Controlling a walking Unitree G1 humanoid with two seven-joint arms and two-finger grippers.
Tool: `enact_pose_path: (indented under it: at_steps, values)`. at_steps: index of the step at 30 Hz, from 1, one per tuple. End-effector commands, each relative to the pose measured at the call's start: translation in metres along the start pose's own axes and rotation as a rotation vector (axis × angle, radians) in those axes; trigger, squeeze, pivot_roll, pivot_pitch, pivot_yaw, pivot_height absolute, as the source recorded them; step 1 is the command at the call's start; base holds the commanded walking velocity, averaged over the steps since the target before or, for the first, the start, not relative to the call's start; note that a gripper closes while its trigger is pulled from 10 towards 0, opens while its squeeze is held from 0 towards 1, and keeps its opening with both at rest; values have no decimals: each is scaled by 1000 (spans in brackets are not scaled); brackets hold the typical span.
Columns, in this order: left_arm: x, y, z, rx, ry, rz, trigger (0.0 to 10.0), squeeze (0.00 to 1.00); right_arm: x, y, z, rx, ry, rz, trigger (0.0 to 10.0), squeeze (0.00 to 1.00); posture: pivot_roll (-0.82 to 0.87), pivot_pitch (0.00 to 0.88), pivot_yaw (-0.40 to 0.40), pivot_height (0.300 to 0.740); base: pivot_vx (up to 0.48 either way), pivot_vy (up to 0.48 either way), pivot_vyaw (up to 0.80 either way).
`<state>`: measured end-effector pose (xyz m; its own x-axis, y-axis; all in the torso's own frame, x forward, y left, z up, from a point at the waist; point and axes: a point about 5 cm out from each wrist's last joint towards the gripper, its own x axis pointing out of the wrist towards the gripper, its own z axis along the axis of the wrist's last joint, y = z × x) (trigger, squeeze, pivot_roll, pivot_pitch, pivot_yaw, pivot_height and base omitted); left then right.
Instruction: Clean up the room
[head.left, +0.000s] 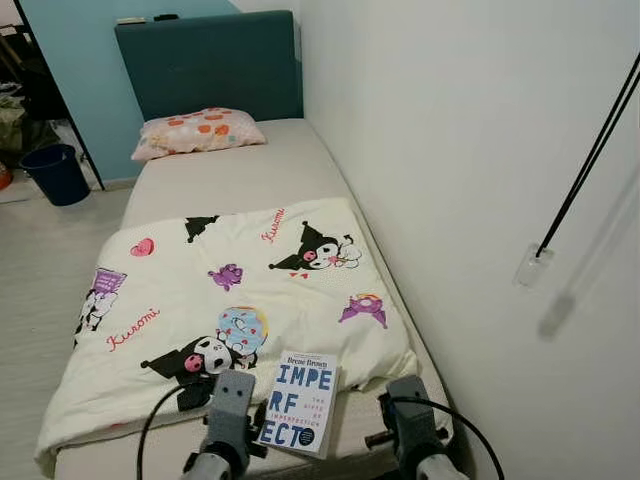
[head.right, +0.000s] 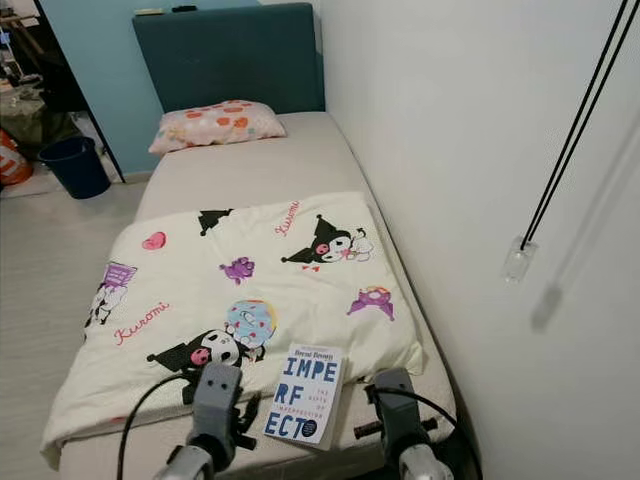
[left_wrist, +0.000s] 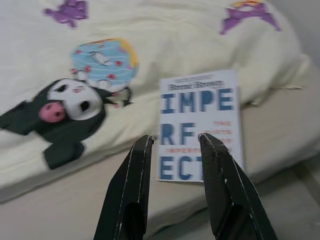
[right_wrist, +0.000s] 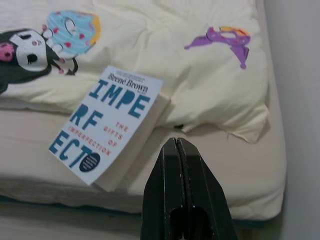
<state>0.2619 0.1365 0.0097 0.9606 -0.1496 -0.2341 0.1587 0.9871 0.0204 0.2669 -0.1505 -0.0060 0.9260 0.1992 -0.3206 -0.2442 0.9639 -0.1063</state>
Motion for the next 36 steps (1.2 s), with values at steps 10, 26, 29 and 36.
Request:
enact_pose_path:
  at_steps: [10, 26, 29, 36]
  values:
    - [-4, 14, -7, 24, 37, 42, 10000, 0, 0, 9, 0, 30, -10, 29, 10000, 0, -71, 113, 37, 696, 0, 0, 0]
    - [-3, 6, -6, 35, 38, -4, 10000, 0, -1, 9, -1, 44, -10, 33, 10000, 0, -66, 119, 46, 636, 0, 0, 0]
    - [-3, 6, -6, 36, 38, -5, 10000, 0, -1, 9, -1, 43, -10, 33, 10000, 0, -66, 120, 48, 631, 0, 0, 0]
    - [-5, 8, -8, 35, 48, 2, 10000, 0, -1, 10, 0, 50, -16, 31, 10000, 0, -67, 122, 49, 626, 0, 0, 0]
